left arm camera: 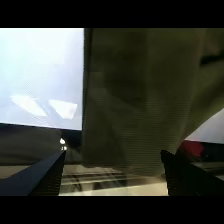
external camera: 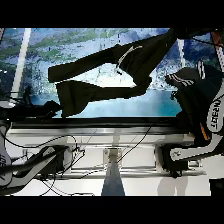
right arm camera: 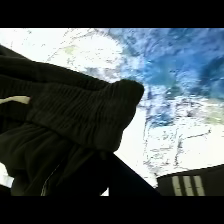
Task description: Fold the clothes and pants, and hang the long-sleeved shirts on hangers.
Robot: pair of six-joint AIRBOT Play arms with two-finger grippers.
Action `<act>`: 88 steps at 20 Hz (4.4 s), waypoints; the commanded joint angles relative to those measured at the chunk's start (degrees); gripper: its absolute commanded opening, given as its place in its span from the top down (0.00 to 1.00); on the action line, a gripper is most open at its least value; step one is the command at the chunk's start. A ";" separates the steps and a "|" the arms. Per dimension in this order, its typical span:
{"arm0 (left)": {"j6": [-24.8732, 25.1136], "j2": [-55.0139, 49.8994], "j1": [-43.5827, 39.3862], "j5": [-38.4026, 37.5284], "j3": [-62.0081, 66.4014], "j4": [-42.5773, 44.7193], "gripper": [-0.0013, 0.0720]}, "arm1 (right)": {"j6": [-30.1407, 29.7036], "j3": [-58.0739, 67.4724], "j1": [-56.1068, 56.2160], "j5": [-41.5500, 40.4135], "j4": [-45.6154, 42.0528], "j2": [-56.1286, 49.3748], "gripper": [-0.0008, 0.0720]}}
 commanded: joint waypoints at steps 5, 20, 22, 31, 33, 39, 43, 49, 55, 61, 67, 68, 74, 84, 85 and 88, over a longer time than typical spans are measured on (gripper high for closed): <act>-4.42 -1.11 0.04 1.07 -1.86 3.87 0.04 | -0.44 -1.20 0.22 0.39 2.73 0.13 0.95; 9.25 -17.79 1.40 6.99 10.38 -22.80 0.96 | -0.44 -1.03 0.22 -3.28 2.62 0.15 0.95; 5.29 -17.79 3.43 7.04 22.82 -22.60 0.96 | -0.44 -0.94 0.22 -7.76 2.60 0.44 0.95; -17.05 -17.35 11.45 19.06 75.34 9.33 0.96 | -0.39 4.42 0.00 -27.71 -3.17 6.51 0.95; -20.37 -16.87 11.54 16.81 75.38 19.26 0.96 | 0.35 4.26 -0.70 -21.97 -4.92 8.09 0.95; -21.49 -16.92 12.39 2.56 61.09 41.40 0.96 | 1.73 -8.66 -3.43 -1.99 -8.76 12.55 0.95; -20.94 -13.00 15.06 8.85 42.60 41.94 0.96 | 6.86 -33.66 -3.41 -9.66 -9.18 26.80 0.95; -14.47 -11.17 15.26 10.27 28.76 43.41 0.96 | 9.22 -60.63 -3.37 -2.47 -7.21 48.41 0.95; -14.43 -11.65 16.70 6.25 28.20 51.39 0.96 | 9.01 -63.82 -3.37 19.76 -9.42 53.00 0.95; -14.36 -16.48 18.97 4.24 28.15 54.60 0.96 | 9.03 -70.20 -3.37 22.36 -9.35 53.00 0.95; -14.45 -18.73 18.88 6.99 28.30 54.14 0.58 | 9.03 -73.00 -3.37 15.15 -8.92 53.00 0.09; -14.49 -18.73 18.64 7.23 28.70 54.14 0.07 | 9.03 -72.98 -3.37 12.98 -8.81 53.00 0.09; -19.23 -18.51 12.59 7.91 38.49 43.10 0.04 | 9.05 -72.59 -3.37 -10.93 -6.32 52.98 0.09; -18.36 -30.64 -10.91 18.84 39.69 6.12 0.04 | 9.01 -72.59 -3.37 -26.36 -0.83 52.98 0.09; -18.36 -32.00 -12.61 21.31 39.71 6.14 0.07 | 9.01 -72.59 -3.37 -26.38 -0.83 52.98 0.09; -18.47 -35.85 -15.45 27.06 39.80 6.08 0.20 | 9.01 -72.59 -3.37 -26.67 -0.83 52.98 0.09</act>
